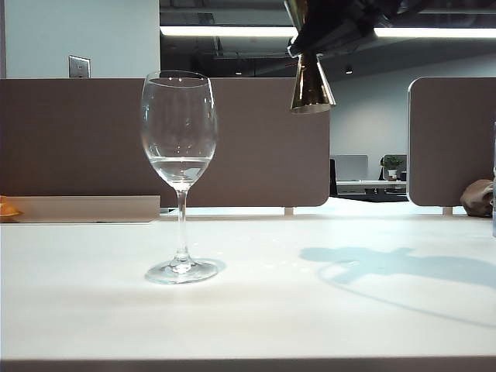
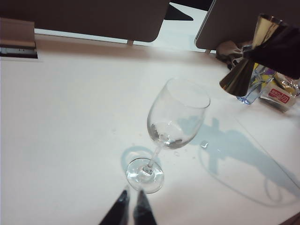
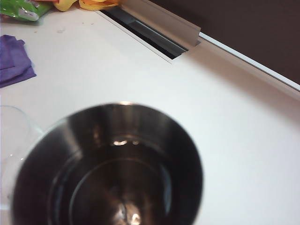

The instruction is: Pick up the jigger and pour the water inside into the glass.

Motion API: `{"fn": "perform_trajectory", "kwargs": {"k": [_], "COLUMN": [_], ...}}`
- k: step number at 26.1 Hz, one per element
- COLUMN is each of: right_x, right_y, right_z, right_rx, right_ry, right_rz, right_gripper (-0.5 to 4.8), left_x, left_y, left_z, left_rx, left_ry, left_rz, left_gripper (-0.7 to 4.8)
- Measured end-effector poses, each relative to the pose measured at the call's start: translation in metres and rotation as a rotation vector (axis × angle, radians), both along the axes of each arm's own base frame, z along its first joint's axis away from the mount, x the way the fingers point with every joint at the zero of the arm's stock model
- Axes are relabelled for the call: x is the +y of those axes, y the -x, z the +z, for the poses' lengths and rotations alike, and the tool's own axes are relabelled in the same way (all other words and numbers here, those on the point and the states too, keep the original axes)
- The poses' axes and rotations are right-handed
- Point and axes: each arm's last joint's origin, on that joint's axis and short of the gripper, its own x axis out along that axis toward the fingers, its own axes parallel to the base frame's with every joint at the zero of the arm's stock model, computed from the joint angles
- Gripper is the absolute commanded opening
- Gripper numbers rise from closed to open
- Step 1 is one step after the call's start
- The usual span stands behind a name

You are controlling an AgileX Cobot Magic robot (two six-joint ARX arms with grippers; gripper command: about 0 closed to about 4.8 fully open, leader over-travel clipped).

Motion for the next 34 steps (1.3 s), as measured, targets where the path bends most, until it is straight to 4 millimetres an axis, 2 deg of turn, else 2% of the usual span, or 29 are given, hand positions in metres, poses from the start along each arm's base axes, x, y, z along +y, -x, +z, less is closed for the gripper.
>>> {"fn": "perform_trajectory", "kwargs": {"k": [10, 13, 17, 26, 34], "right_x": [0.029, 0.037, 0.049, 0.058, 0.064], "right_y": [-0.001, -0.006, -0.001, 0.003, 0.006], "right_z": [-0.008, -0.008, -0.004, -0.008, -0.008], "right_rx": [0.033, 0.038, -0.02, -0.024, -0.048], "right_ry": [0.042, 0.052, 0.121, 0.149, 0.166], "right_rz": [0.044, 0.051, 0.063, 0.064, 0.079], "right_gripper": [-0.02, -0.02, -0.02, -0.02, -0.02], "left_x": [0.001, 0.001, 0.001, 0.003, 0.003], "left_y": [0.0, -0.001, -0.001, -0.002, -0.002], "left_z": [0.001, 0.001, 0.001, 0.001, 0.001], "left_rx": [-0.029, -0.033, -0.042, -0.067, -0.074], "left_ry": [-0.039, -0.043, -0.056, -0.13, -0.146], "left_rz": [0.012, 0.013, 0.01, 0.09, 0.09], "left_gripper": [0.25, 0.25, 0.25, 0.16, 0.12]}}
